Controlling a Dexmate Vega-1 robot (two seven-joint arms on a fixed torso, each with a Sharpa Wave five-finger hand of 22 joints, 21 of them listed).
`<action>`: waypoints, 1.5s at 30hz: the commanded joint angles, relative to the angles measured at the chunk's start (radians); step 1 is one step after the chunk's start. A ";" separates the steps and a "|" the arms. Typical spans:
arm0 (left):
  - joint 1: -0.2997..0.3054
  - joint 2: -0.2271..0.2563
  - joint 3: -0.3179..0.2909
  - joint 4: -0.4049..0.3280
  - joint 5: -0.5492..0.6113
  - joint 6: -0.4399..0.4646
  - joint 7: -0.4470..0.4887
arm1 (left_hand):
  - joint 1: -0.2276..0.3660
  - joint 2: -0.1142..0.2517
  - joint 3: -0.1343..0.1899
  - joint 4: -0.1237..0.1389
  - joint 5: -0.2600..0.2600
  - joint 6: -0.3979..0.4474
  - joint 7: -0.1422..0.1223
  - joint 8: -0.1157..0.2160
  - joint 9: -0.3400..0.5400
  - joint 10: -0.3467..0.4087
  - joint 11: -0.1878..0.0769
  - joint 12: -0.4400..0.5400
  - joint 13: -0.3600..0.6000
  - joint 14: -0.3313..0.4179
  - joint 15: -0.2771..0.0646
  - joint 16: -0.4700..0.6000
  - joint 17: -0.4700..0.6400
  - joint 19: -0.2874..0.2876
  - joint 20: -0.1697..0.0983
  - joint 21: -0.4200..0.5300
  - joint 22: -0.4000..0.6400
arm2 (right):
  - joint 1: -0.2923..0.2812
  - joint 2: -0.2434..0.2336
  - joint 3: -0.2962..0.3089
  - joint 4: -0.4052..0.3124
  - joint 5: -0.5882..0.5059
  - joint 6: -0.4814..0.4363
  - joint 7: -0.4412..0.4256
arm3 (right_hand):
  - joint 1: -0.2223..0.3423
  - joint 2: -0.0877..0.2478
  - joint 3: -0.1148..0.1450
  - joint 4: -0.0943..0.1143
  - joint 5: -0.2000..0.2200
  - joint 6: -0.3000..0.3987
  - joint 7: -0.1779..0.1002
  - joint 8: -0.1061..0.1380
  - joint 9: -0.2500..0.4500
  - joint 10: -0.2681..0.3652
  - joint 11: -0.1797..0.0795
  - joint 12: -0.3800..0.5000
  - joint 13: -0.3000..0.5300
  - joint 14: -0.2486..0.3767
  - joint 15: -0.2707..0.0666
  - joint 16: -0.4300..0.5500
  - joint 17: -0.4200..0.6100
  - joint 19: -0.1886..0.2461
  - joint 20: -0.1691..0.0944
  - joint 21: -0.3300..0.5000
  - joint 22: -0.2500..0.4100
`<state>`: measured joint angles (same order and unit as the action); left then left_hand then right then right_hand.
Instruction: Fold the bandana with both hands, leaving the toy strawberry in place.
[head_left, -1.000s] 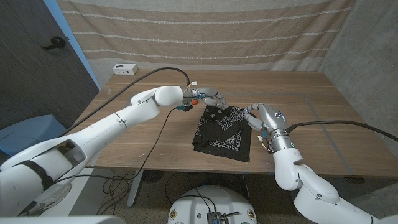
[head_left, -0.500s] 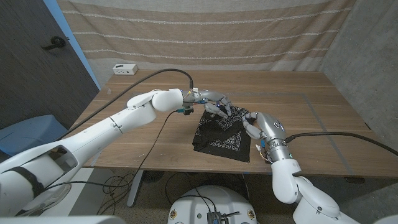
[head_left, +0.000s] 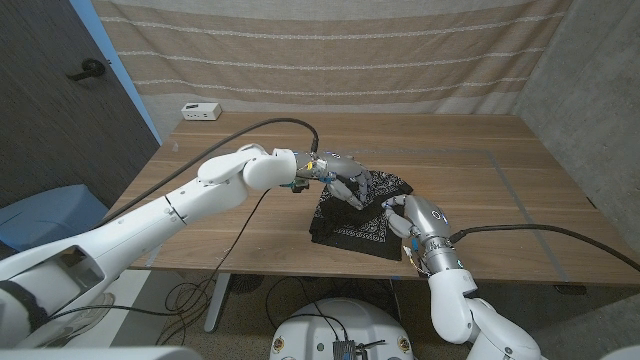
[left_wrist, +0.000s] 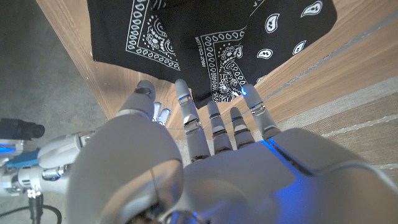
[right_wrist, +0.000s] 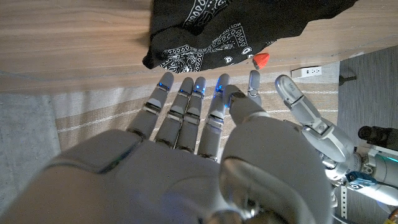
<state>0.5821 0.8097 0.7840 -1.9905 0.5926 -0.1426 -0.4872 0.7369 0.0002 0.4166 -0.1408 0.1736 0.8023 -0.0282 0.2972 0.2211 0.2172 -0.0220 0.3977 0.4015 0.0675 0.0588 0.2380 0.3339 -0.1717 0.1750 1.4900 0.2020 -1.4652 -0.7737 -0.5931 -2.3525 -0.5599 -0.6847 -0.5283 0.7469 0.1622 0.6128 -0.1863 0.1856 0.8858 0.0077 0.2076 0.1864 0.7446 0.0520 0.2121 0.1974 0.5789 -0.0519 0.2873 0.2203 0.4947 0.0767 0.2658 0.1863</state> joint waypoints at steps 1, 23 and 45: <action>0.094 0.041 -0.027 -0.134 0.239 0.032 0.012 | 0.000 -0.004 -0.006 -0.002 0.002 0.010 -0.001 0.008 0.002 -0.001 -0.008 0.003 0.001 -0.003 -0.007 0.002 0.002 -0.160 -0.006 -0.002 0.002 | 0.008 0.003 -0.040 0.003 0.018 -0.008 0.030 | 0.000 -0.007 -0.006 0.014 0.003 0.022 -0.002 0.005 -0.002 0.015 -0.003 0.009 0.003 0.015 -0.040 0.008 0.011 0.008 -0.002 0.001 0.002; 0.207 0.075 -0.078 -0.198 0.479 0.065 -0.024 | 0.093 -0.035 -0.027 -0.030 0.018 -0.122 -0.104 -0.065 -0.006 -0.026 -0.039 0.000 -0.003 -0.009 -0.030 -0.002 -0.011 -0.137 -0.019 0.000 0.001 | 0.056 0.003 -0.070 0.043 0.040 -0.013 0.049 | -0.022 -0.017 -0.009 0.026 -0.002 0.023 -0.001 -0.002 -0.002 0.017 0.003 0.005 0.002 0.017 -0.038 0.003 0.012 0.012 0.001 0.001 0.003; 0.272 0.095 -0.081 -0.073 0.681 0.032 0.295 | 0.159 -0.037 -0.051 -0.018 0.028 -0.264 -0.159 -0.114 -0.007 -0.031 -0.070 0.007 -0.004 0.005 -0.067 0.007 -0.014 -0.098 -0.063 0.004 0.000 | 0.098 0.020 -0.084 0.069 0.067 -0.016 0.048 | -0.027 -0.019 -0.013 0.026 -0.003 0.023 0.002 -0.007 -0.002 0.017 0.005 0.002 0.002 0.018 -0.037 0.002 0.015 0.014 0.000 0.001 0.003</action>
<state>0.8342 0.8970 0.6965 -2.1332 1.2022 -0.0920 -0.3145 0.8808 -0.0382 0.3716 -0.1628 0.1963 0.5754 -0.1824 0.1925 0.2137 0.1818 -0.0864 0.3977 0.3939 0.0675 -0.0058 0.2380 0.3182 -0.1734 0.1161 1.4900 0.1999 -1.3836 -0.7605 -0.6732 -2.2913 -0.5083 -0.6938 -0.4817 0.7294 0.1447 0.6003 -0.1653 0.1856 0.9022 0.0107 0.2033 0.1815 0.7575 0.0552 0.2121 0.1974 0.5877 -0.0535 0.2873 0.2327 0.5023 0.0767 0.2659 0.1864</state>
